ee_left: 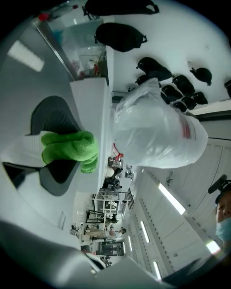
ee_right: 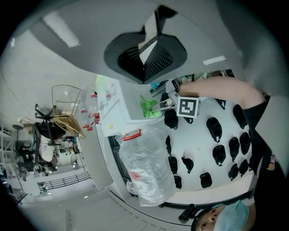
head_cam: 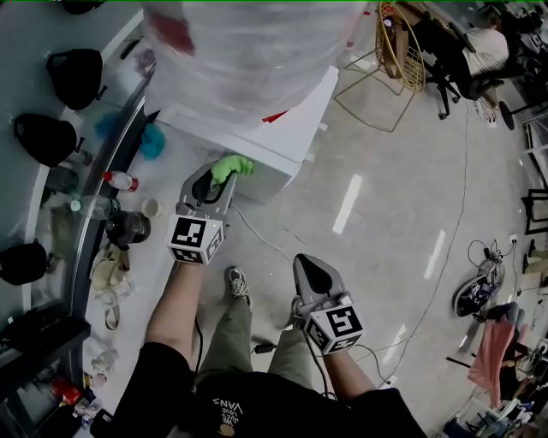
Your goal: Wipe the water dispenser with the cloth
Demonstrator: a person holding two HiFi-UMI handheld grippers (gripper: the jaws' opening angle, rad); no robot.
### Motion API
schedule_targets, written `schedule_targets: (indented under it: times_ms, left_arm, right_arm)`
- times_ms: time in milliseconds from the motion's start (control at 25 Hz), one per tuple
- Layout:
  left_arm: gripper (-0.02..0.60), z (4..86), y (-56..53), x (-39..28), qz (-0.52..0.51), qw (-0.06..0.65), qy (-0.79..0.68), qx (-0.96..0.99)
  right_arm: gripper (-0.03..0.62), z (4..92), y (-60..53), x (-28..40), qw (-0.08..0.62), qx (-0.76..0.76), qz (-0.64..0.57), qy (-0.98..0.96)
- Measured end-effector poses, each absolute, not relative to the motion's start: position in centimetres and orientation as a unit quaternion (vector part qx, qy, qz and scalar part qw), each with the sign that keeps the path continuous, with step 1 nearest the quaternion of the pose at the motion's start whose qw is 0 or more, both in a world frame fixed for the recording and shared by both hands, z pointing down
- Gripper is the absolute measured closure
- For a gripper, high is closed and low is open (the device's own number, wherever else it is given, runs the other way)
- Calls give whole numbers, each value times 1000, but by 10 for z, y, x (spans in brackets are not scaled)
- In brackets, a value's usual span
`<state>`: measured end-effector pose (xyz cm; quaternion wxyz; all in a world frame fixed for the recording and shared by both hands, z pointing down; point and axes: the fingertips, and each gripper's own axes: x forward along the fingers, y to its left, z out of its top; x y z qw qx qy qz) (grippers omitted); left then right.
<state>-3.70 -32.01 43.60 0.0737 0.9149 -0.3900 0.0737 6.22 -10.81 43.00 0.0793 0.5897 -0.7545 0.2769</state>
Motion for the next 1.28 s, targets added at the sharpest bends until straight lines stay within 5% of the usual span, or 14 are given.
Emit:
schedule_targets:
  times_ms: [600, 1280]
  left_arm:
    - [446, 431, -409, -172, 76, 65, -544, 833]
    - [446, 495, -241, -13, 73, 109, -395, 909]
  right_arm:
    - [588, 438, -105, 60, 101, 587, 285, -751]
    - [588, 449, -41, 97, 129, 576, 296, -751]
